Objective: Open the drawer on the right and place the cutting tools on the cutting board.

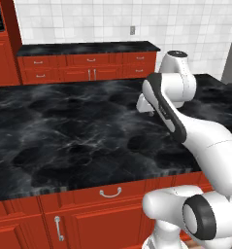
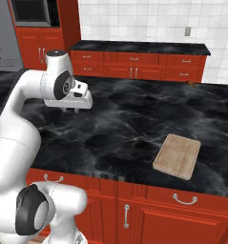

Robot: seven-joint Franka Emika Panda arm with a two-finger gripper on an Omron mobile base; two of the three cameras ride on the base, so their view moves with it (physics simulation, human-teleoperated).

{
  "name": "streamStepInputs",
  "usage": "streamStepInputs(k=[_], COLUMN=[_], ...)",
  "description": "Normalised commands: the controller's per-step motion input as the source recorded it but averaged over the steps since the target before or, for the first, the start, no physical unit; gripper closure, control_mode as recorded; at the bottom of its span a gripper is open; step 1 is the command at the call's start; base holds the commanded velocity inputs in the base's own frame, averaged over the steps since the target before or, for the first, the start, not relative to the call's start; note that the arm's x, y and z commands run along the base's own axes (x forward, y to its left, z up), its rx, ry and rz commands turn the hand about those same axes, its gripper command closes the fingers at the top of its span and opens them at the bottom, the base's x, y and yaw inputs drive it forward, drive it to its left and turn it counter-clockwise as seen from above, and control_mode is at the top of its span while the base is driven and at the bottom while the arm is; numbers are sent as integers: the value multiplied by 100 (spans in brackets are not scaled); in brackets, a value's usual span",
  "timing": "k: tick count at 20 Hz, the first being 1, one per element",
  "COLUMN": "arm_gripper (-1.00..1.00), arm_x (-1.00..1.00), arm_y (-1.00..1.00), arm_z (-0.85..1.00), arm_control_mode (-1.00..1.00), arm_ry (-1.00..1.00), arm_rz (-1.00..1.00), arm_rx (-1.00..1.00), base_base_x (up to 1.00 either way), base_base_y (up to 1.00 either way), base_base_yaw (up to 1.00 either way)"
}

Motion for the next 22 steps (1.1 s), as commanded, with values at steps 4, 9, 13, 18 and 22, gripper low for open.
streamStepInputs(k=[4, 9, 13, 18, 22], arm_gripper=[-100, -100, -100, -100, -100], arm_x=[1, -5, -6, -34, -52], arm_y=[0, -24, -91, -100, -100], arm_z=[-6, -34, -34, -3, 0], arm_control_mode=[-100, -100, -100, -100, -100], arm_ry=[-1, -2, -13, -18, -14], arm_rz=[-3, -17, -34, -22, -21], arm_rx=[0, -3, 4, 18, 21], base_base_x=[0, 0, 0, 0, 0], base_base_y=[0, 0, 0, 0, 0], base_base_yaw=[0, 0, 0, 0, 0])
